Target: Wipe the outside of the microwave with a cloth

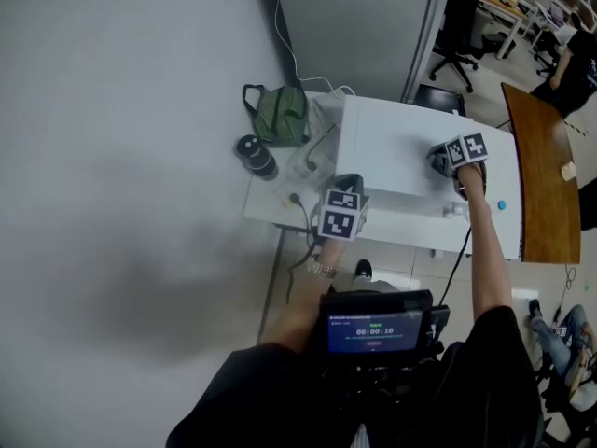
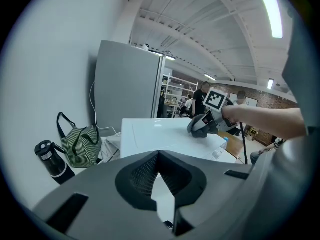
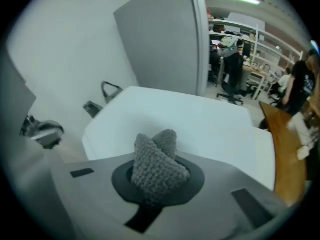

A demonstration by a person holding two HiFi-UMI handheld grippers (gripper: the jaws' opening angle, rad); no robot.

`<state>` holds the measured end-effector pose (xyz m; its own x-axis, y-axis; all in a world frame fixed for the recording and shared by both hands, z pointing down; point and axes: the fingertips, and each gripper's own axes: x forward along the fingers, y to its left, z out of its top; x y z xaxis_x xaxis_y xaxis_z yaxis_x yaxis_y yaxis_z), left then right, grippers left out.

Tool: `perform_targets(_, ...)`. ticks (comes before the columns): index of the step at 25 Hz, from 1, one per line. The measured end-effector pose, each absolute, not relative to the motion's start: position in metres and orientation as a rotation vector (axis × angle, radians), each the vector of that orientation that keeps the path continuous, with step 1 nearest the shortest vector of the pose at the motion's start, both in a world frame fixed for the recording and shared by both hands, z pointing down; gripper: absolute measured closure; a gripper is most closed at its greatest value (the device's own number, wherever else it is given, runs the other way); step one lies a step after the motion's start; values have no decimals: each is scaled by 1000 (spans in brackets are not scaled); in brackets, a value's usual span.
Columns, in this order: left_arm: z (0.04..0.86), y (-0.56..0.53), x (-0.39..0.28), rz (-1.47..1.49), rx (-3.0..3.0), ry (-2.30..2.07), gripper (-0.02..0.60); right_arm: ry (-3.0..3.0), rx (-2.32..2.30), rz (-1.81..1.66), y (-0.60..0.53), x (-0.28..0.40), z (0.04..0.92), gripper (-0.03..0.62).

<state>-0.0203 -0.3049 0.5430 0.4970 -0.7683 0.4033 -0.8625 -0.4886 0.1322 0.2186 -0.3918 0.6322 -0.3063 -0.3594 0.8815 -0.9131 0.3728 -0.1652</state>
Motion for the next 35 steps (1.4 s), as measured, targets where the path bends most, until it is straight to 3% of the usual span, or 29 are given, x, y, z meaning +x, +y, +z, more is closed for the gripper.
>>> perform_targets(6, 554, -302, -54, 466, 2332, -1473, 584, -2243, 683, 864, -343, -23, 590, 580)
perform_targets(10, 548, -299, -78, 446, 2297, -1563, 583, -2160, 546, 862, -311, -82, 626, 580)
perform_targets(15, 551, -293, -84, 414, 2288, -1557, 583, -2079, 668, 855, -311, -30, 649, 580)
perform_targets(27, 560, -292, -15, 451, 2408, -1356, 584, -1938, 1182, 1108, -293, 247, 644, 580)
perform_targets(35, 556, -293, -8, 460, 2436, -1330, 583, -1764, 1345, 1045, -284, 291, 649, 580)
